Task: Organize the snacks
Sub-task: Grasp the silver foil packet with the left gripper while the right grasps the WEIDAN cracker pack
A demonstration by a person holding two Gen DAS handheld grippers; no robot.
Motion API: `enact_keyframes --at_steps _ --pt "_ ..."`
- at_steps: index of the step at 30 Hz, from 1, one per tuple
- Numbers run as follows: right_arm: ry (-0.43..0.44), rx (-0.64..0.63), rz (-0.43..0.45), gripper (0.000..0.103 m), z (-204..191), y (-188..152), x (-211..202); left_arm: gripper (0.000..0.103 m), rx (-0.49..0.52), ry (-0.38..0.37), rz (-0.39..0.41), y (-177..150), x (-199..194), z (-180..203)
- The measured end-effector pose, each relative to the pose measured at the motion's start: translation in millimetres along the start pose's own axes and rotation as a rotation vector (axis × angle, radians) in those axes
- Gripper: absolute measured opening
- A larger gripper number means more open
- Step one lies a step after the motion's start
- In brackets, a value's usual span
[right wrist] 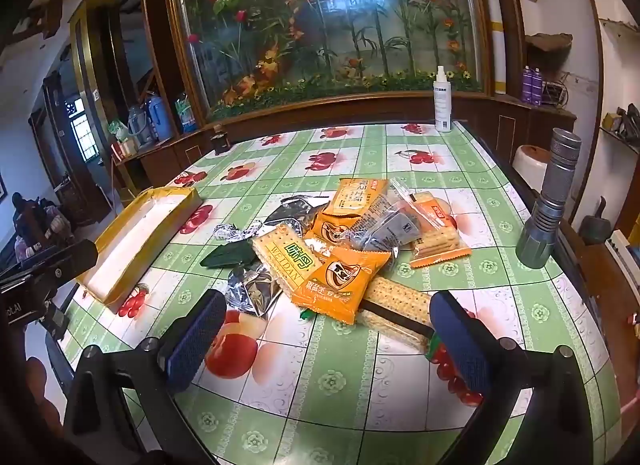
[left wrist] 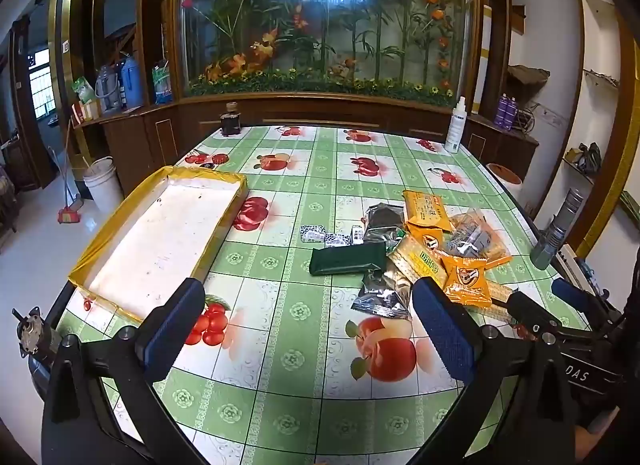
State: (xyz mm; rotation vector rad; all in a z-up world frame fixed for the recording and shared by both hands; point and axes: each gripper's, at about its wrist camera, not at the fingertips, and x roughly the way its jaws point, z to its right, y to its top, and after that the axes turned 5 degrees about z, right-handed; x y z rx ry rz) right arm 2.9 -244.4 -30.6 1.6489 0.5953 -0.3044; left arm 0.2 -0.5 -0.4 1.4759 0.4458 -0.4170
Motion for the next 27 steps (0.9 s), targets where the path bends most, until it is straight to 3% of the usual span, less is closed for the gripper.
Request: enact_keyframes --at_steps 6,11,19,27 --pt "0.021 -0.016 -0.013 0.103 4.1 -4.8 2.8 0.103 0.043 0.001 -0.02 -6.0 8.9 6.5" --pt "0.063 -0.059 -0.06 0.103 28.1 -12.4 8.4 0.103 0.092 -0.096 -0.136 -21.7 36.2 19.3" --pt "0.103 -0.022 -0.181 0.103 66.4 -19.2 32.3 0.103 0.141 -0.161 -0.275 -43.5 71.8 42.3" --pt "0.166 -0.17 -0.248 0.103 63.8 -19.7 65.7 0.103 0.107 -0.197 -0.367 -42.9 125.1 56.5"
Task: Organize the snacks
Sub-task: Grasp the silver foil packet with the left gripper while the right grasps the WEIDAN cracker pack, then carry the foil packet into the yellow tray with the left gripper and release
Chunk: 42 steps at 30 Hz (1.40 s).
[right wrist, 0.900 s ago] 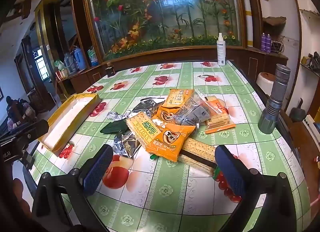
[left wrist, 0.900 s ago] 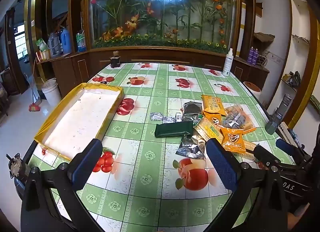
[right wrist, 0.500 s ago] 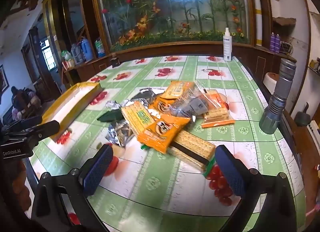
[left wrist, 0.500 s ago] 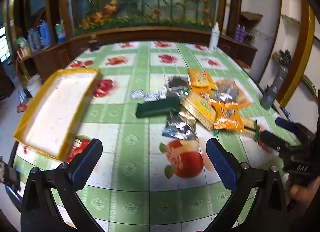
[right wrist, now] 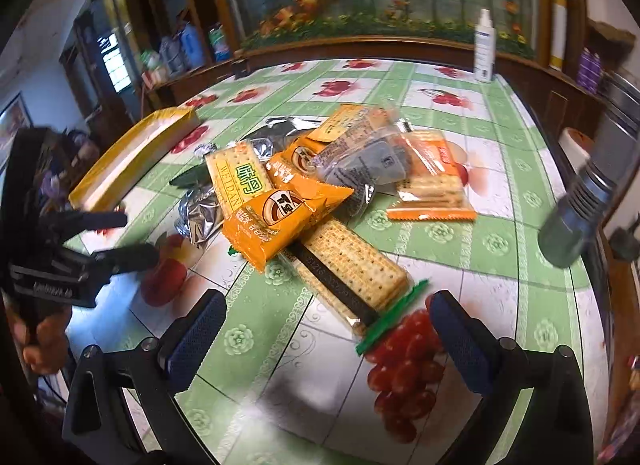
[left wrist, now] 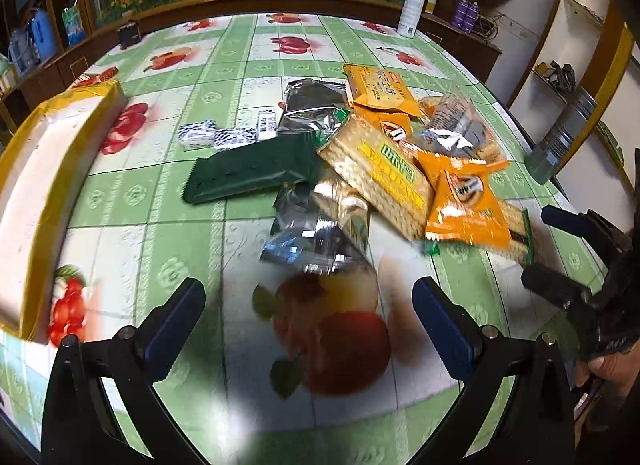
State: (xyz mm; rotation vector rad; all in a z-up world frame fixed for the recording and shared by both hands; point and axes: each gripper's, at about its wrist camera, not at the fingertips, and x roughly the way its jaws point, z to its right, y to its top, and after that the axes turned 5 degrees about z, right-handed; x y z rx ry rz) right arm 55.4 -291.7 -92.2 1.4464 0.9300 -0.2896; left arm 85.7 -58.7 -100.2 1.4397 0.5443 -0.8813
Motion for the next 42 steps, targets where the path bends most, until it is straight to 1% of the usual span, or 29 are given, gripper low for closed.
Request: enact_keyframes --at_steps 2,5,9,10,12,13,14,15,16,17,19,20,21,23,25,27,29,32,34,36,42 --pt "0.009 -0.012 -0.02 0.103 3.9 5.8 7.8 0.103 0.001 0.024 -0.017 6.8 12.9 3.2" --pt "-0.001 -0.019 -0.038 0.103 10.1 13.6 18.9 0.103 -0.006 0.003 -0.021 13.6 25.3 5.6" --pt "0.0 -0.044 -0.071 0.103 10.3 20.7 31.9 0.102 -0.02 0.025 -0.041 20.6 41.7 2.5" --pt "-0.007 -0.054 -0.085 0.103 9.4 21.2 36.2 0.099 -0.009 0.044 -0.022 20.5 41.5 2.0" --pt "-0.016 -0.081 -0.107 0.1 6.9 20.5 43.4 0.092 0.015 0.067 -0.011 21.4 41.4 2.3" --pt "-0.012 -0.092 -0.115 0.1 5.6 19.6 46.6 0.086 0.035 0.073 -0.006 20.9 39.8 2.8" --pt "-0.009 -0.103 -0.127 0.098 3.9 18.7 49.7 0.077 0.046 0.07 -0.002 21.7 38.8 2.1" --pt "-0.009 -0.117 -0.14 0.095 1.6 17.3 52.9 0.073 0.056 0.066 0.002 21.8 36.7 1.8" --pt "-0.017 -0.132 -0.15 0.094 -1.1 15.8 55.1 0.063 0.062 0.06 0.007 21.7 34.3 0.5" --pt "-0.031 -0.152 -0.149 0.093 -3.9 14.3 55.6 0.061 0.064 0.052 0.006 22.1 33.3 -1.3" --pt "-0.028 -0.164 -0.152 0.087 -7.4 13.3 53.7 0.059 0.065 0.032 0.01 21.6 30.7 -5.7" --pt "-0.031 -0.164 -0.154 0.081 -8.6 12.8 51.4 0.058 0.065 0.025 0.011 20.3 29.3 -8.1" --pt "-0.034 -0.161 -0.156 0.072 -9.2 13.0 49.2 0.057 0.063 0.015 0.012 19.8 28.0 -10.3" --pt "-0.032 -0.148 -0.163 0.063 -10.2 11.2 44.3 0.055 0.05 -0.021 0.015 16.4 23.2 -16.0" --pt "-0.036 -0.14 -0.164 0.058 -12.9 7.2 38.9 0.054 0.039 -0.042 0.019 11.5 17.8 -21.3" --pt "-0.024 -0.115 -0.159 0.051 -15.2 3.0 32.5 0.053 0.033 -0.054 0.019 4.4 11.4 -25.6" --pt "0.002 -0.072 -0.15 0.048 -16.4 -1.4 25.6 0.053 0.026 -0.062 0.016 -0.6 5.8 -28.5" --pt "0.041 -0.019 -0.139 0.048 -20.4 -9.9 16.0 0.052 0.006 -0.075 0.011 -9.2 -5.7 -34.4" --pt "0.076 0.017 -0.125 0.048 -24.5 -16.7 8.1 0.052 0.001 -0.068 0.029 -15.3 -16.8 -37.7" --pt "0.089 0.043 -0.111 0.048 -28.3 -21.6 1.6 0.052 0.002 -0.049 0.044 -20.2 -25.5 -38.3" --pt "0.116 0.117 -0.052 0.048 -38.4 -29.1 -17.1 0.052 0.007 0.051 0.116 -32.2 -54.0 -37.9"
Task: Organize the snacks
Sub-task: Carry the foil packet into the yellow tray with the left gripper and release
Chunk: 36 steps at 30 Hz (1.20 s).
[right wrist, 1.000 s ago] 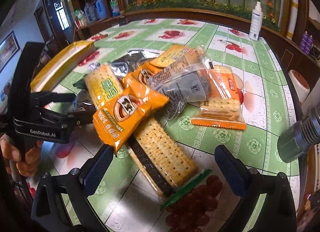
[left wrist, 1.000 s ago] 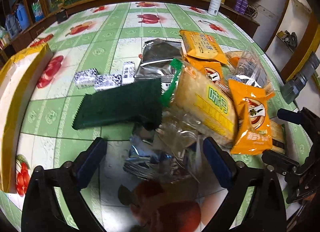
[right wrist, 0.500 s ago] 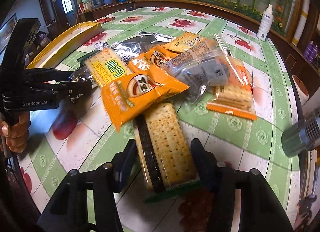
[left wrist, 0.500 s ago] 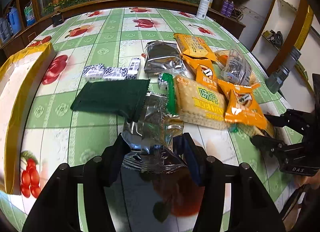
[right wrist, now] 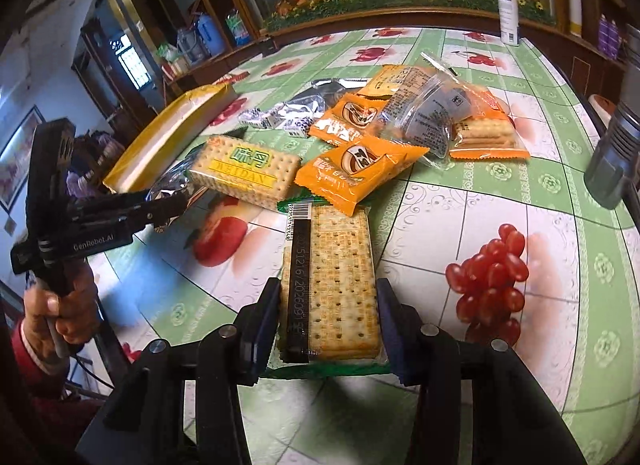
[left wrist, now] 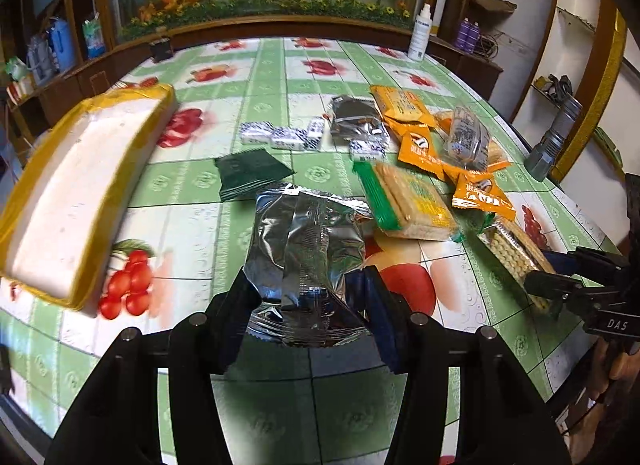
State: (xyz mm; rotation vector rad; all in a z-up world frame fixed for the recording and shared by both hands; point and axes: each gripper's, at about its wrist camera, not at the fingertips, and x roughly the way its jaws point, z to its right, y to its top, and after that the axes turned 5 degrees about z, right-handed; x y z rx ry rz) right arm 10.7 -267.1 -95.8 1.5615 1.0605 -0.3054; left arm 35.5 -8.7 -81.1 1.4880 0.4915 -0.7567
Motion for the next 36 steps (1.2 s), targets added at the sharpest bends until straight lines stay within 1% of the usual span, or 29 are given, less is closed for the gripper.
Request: enact_keyframes --at_steps 2,5,8,12,15,19,28,31,36 --pt "0.016 0.023 0.023 0.048 -2.9 -0.4 -5.5 0.052 -0.014 0.022 0.028 1.6 -11.8 -3.4" --pt "0.05 0.052 0.06 0.048 -11.5 -0.3 -13.9 0.052 -0.032 0.052 0.093 5.8 -32.3 -5.5" --pt "0.05 0.039 0.077 0.048 -26.6 3.4 -16.1 0.052 -0.045 0.091 0.109 11.2 -42.1 -5.7" --pt "0.028 -0.015 0.112 0.048 -52.7 13.0 -18.8 0.052 -0.059 0.12 0.117 12.9 -48.5 -7.0" --pt "-0.022 -0.082 0.13 0.048 -72.7 19.0 -18.2 0.052 -0.073 0.141 0.121 12.0 -51.3 -11.1" --pt "-0.081 -0.146 0.147 0.048 -88.7 24.0 -16.2 0.052 -0.081 0.166 0.127 11.0 -53.9 -14.4" --pt "-0.146 -0.212 0.147 0.048 -101.9 30.5 -9.3 0.052 -0.093 0.185 0.135 10.1 -56.4 -18.2" --pt "-0.217 -0.253 0.151 0.048 -109.6 33.9 -5.7 0.052 -0.109 0.189 0.133 8.0 -54.9 -23.4" --pt "-0.351 -0.322 0.166 0.048 -121.7 39.6 1.5 0.052 -0.13 0.198 0.099 1.9 -46.6 -29.8"
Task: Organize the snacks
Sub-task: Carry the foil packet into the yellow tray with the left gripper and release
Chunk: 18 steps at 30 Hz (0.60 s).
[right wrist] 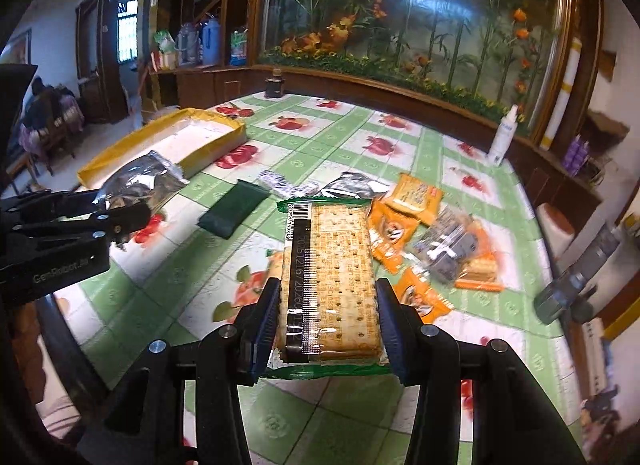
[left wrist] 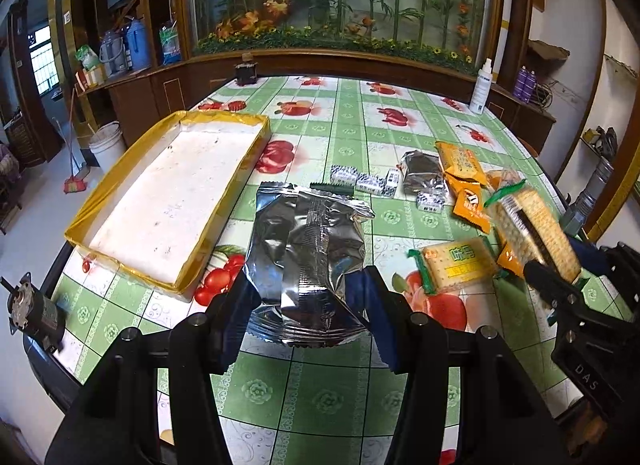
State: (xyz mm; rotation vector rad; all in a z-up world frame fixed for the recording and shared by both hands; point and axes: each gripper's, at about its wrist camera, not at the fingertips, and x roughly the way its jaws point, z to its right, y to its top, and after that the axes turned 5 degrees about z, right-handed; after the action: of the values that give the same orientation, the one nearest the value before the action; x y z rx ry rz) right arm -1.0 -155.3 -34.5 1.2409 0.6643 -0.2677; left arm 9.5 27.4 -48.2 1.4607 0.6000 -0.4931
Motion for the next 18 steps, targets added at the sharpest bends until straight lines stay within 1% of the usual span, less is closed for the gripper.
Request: enact_keyframes --at_steps 3,5,13,18 --pt "-0.062 -0.035 -0.003 0.048 -3.7 0.8 4.0 0.052 0.0 0.003 -0.007 -2.4 1.0 0.6" --pt "-0.084 -0.048 -0.008 0.048 -3.3 0.8 6.3 0.052 0.004 0.003 -0.01 -2.8 0.6 2.3" --pt "-0.13 -0.077 -0.002 0.048 -1.4 3.5 8.2 0.052 0.019 -0.006 -0.008 -1.3 -1.3 8.8" --pt "-0.136 -0.085 0.004 0.048 -2.9 4.1 8.4 0.052 0.013 -0.009 -0.014 -1.5 0.7 7.2"
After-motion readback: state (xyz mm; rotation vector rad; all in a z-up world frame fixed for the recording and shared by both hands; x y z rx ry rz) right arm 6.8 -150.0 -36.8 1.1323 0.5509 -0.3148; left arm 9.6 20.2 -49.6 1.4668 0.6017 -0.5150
